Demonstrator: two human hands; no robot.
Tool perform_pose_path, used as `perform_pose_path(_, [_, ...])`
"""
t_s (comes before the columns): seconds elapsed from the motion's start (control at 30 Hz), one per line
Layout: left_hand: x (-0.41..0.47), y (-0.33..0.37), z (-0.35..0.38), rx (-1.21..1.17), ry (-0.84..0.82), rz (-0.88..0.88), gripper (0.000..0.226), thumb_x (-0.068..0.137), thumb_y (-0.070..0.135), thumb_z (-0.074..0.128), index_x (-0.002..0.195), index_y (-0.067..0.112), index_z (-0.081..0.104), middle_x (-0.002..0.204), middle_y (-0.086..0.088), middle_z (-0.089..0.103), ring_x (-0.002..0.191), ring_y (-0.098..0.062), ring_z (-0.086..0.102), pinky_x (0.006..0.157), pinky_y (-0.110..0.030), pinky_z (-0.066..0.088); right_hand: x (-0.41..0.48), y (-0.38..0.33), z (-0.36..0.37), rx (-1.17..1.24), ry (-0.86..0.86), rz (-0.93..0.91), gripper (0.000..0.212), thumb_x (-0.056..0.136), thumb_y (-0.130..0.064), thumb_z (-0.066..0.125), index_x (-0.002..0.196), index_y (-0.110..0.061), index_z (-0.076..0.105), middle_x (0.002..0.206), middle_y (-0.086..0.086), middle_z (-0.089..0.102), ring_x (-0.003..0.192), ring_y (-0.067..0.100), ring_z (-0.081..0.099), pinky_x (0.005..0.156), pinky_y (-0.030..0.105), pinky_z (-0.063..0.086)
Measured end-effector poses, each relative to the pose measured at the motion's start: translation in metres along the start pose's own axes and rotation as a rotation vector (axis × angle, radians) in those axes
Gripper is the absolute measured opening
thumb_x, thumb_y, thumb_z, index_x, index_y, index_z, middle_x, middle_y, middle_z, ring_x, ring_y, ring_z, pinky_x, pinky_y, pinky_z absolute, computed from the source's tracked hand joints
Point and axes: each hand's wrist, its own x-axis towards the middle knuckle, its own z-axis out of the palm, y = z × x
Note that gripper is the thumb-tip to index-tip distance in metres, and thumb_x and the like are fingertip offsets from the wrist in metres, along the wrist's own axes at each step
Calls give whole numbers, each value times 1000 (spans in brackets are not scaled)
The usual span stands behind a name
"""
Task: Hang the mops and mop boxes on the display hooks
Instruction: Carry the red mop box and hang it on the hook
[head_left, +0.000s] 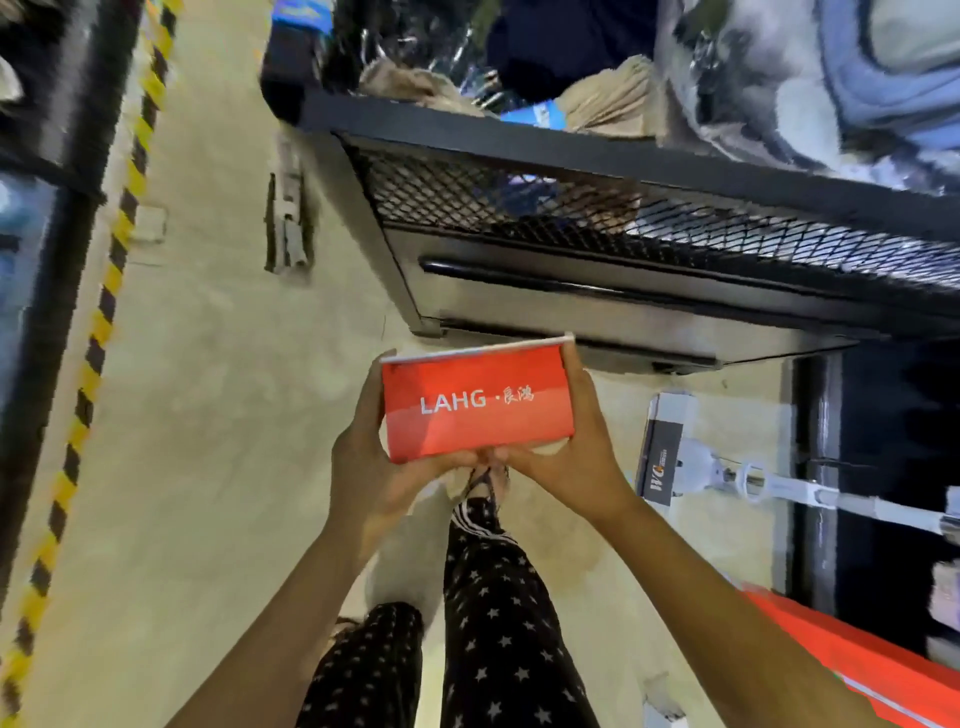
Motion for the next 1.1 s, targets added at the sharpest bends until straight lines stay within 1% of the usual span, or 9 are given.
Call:
perform_pose_path(0.07, [-30, 7, -36, -42, 80, 25, 109, 38, 50, 91, 135, 44, 42, 102, 18, 68, 95, -10, 68, 81, -40, 59, -9, -34, 27, -30, -66, -62, 124, 54, -51, 86, 148, -46, 5, 130, -18, 37, 120, -16, 41, 98, 5, 40])
perform_pose_path(0.13, [-61, 11, -75, -85, 157, 56, 103, 42, 48, 88, 134, 40, 45, 100, 17, 70, 92, -7, 69, 78, -34, 59, -23, -68, 59, -51, -116, -117, 126, 50, -58, 84, 151, -48, 11, 128, -14, 41, 120, -8, 45, 103, 21, 46])
perform_pose_path(0.23, [-106, 12, -138, -134, 303, 89, 103, 39, 51, 86, 133, 44, 45, 96, 26, 69, 86, 2, 67, 74, -22, 56, -47, -116, 114, -89, -159, -239, 120, 50, -60, 83, 148, -49, 14, 128, -12, 42, 121, 7, 50, 104, 44, 47])
perform_pose_path(0.33, [-152, 10, -201, -144, 417, 141, 109, 37, 54, 84, 137, 48, 40, 98, 35, 66, 89, 9, 65, 73, -13, 53, -75, -159, 173, -93, -200, -355, 118, 50, -69, 82, 147, -49, 20, 128, -20, 42, 123, 12, 50, 102, 52, 47])
perform_pose_path(0.6, [-305, -6, -347, -226, 593, 281, 110, 44, 49, 83, 142, 42, 34, 105, 31, 65, 97, 5, 64, 74, -10, 51, -194, -237, 320, -36, -327, -544, 111, 44, -77, 79, 141, -55, 30, 130, -11, 53, 118, 14, 57, 96, 51, 51])
perform_pose_path(0.67, [-344, -11, -372, -259, 671, 314, 105, 42, 49, 85, 135, 52, 36, 108, 25, 66, 98, 6, 64, 74, -9, 50, -224, -249, 356, 16, -378, -589, 104, 42, -75, 82, 134, -64, 34, 128, -15, 57, 116, 9, 59, 96, 43, 53])
perform_pose_path(0.83, [-434, -29, -425, -225, 925, 306, 92, 33, 79, 78, 113, 82, 33, 123, 13, 57, 107, 11, 57, 78, -3, 44, -287, -274, 430, 103, -586, -685, 99, 43, -54, 87, 128, -69, 37, 120, -37, 57, 109, -8, 59, 87, 11, 49])
perform_pose_path(1.03, [-526, -58, -447, -146, 1212, 203, 109, 31, 67, 82, 119, 83, 20, 127, 31, 44, 112, 21, 46, 80, 0, 41, -348, -288, 497, 132, -887, -679, 98, 42, -70, 85, 127, -72, 37, 116, -31, 63, 107, 1, 64, 87, 21, 54])
perform_pose_path(1.1, [-551, -67, -448, -159, 1311, 149, 113, 25, 76, 79, 120, 83, 19, 122, 33, 45, 111, 21, 46, 82, -3, 41, -366, -291, 518, 101, -981, -681, 101, 42, -72, 84, 129, -72, 34, 117, -30, 63, 107, 1, 64, 88, 22, 54])
